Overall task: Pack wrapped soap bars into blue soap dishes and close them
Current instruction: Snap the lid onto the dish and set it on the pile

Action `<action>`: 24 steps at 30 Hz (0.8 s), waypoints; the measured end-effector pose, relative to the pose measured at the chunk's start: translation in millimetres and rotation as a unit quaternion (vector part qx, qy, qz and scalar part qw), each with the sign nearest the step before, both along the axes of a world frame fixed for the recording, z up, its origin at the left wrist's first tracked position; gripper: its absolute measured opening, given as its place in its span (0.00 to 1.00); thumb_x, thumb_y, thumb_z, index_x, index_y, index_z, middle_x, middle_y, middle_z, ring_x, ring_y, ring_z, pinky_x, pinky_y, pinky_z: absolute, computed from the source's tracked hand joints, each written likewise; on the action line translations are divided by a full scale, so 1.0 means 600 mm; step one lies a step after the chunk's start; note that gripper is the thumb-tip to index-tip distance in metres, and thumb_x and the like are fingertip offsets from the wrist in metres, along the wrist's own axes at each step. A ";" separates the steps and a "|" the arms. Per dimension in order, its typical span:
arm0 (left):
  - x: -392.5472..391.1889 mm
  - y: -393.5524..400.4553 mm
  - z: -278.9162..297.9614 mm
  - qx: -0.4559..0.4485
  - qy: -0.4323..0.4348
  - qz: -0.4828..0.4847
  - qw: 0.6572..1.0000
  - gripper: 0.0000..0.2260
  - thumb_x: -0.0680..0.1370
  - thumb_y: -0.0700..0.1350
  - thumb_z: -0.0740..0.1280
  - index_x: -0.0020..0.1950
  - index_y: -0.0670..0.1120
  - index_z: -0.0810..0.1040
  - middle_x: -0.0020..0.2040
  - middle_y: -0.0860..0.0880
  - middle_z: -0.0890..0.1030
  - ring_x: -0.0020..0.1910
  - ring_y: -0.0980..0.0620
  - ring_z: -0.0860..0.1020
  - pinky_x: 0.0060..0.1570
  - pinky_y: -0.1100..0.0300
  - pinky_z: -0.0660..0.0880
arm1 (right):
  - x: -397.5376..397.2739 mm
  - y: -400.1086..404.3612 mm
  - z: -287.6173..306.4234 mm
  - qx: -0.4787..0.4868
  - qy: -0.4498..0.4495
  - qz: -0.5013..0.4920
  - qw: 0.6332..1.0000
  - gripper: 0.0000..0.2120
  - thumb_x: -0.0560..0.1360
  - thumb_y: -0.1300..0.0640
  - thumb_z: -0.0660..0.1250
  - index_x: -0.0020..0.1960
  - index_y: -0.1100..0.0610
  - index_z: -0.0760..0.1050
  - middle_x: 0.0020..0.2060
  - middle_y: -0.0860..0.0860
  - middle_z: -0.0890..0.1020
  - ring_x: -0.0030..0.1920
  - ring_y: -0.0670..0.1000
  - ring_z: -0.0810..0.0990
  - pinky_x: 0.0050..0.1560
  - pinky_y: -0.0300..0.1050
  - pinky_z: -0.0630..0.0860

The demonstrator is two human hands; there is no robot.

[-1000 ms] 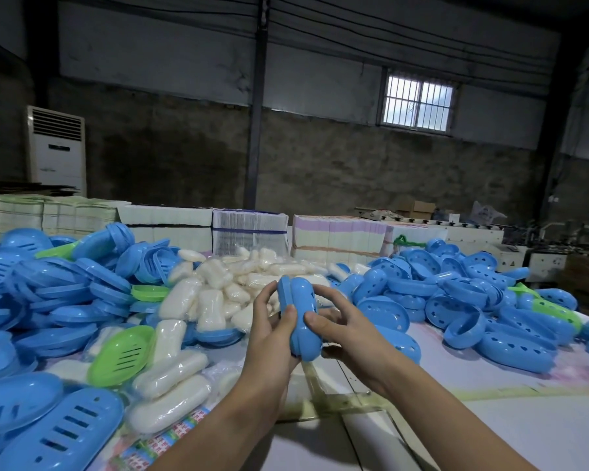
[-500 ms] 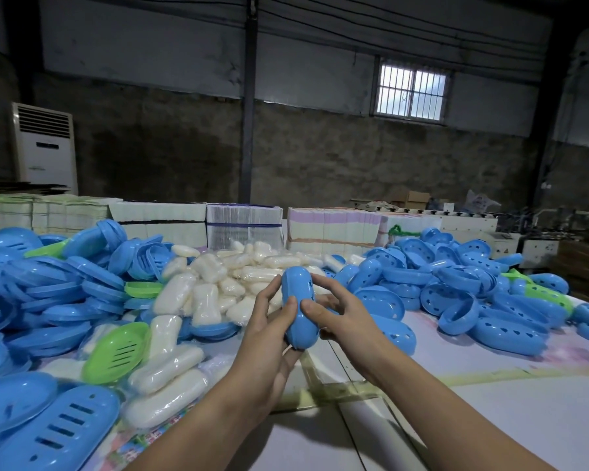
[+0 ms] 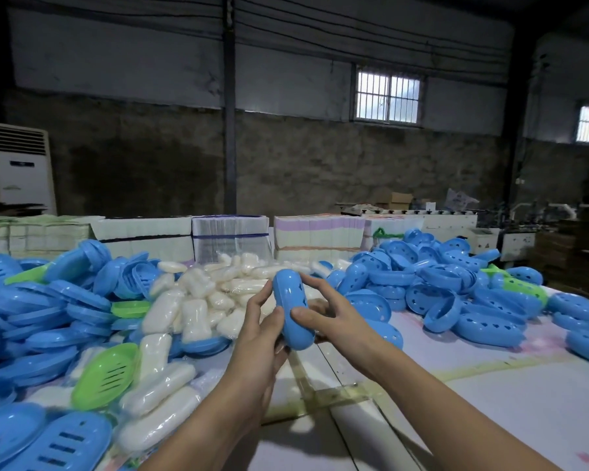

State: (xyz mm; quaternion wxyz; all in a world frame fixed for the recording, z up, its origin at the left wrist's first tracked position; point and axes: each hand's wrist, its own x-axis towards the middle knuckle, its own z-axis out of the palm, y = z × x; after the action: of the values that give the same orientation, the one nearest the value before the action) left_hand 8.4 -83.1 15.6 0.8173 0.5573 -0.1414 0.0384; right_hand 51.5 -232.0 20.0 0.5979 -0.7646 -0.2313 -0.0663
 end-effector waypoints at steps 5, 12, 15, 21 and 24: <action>-0.008 -0.006 0.005 0.071 -0.016 0.021 0.997 0.16 0.85 0.46 0.60 0.67 0.65 0.72 0.66 0.51 0.79 0.66 0.53 0.77 0.66 0.56 0.73 | -0.002 -0.029 0.029 -0.013 -0.042 -0.135 0.990 0.26 0.66 0.44 0.70 0.62 0.29 0.70 0.51 0.45 0.78 0.47 0.44 0.80 0.38 0.35 0.76; -0.006 -0.016 -0.007 0.134 -0.023 0.048 0.990 0.13 0.83 0.40 0.63 0.56 0.59 0.80 0.59 0.59 0.81 0.60 0.59 0.77 0.53 0.60 0.74 | -0.017 -0.216 0.030 -0.277 -0.005 -0.371 0.886 0.36 0.63 0.38 0.67 0.70 0.42 0.63 0.51 0.47 0.78 0.49 0.50 0.78 0.45 0.48 0.76; -0.002 -0.015 -0.014 0.146 -0.013 0.067 0.987 0.13 0.83 0.39 0.63 0.55 0.57 0.81 0.58 0.54 0.83 0.60 0.52 0.79 0.56 0.55 0.75 | -0.038 -0.321 0.030 -0.350 0.064 -0.477 0.803 0.32 0.65 0.37 0.67 0.66 0.48 0.66 0.49 0.50 0.78 0.48 0.53 0.77 0.46 0.49 0.76; -0.006 -0.028 -0.017 0.150 -0.003 0.067 0.986 0.12 0.81 0.36 0.64 0.54 0.52 0.81 0.53 0.49 0.85 0.57 0.46 0.80 0.63 0.42 0.74 | -0.097 -0.489 -0.015 -0.467 0.188 -0.537 0.677 0.27 0.66 0.33 0.66 0.58 0.48 0.71 0.56 0.51 0.79 0.57 0.56 0.74 0.54 0.51 0.74; -0.010 -0.035 -0.015 0.154 -0.009 0.059 0.986 0.12 0.81 0.35 0.65 0.53 0.51 0.82 0.53 0.46 0.85 0.56 0.44 0.81 0.63 0.39 0.73 | -0.115 -0.532 -0.023 -0.494 0.207 -0.568 0.625 0.25 0.70 0.33 0.63 0.61 0.45 0.73 0.64 0.53 0.74 0.66 0.58 0.68 0.62 0.55 0.68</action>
State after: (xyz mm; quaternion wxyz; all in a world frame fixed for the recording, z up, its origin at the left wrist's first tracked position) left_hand 2.6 -104.0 6.6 0.7165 0.6836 -0.1202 0.0693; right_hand -17.5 -551.1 6.1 0.0063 -0.9182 0.3809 -0.1084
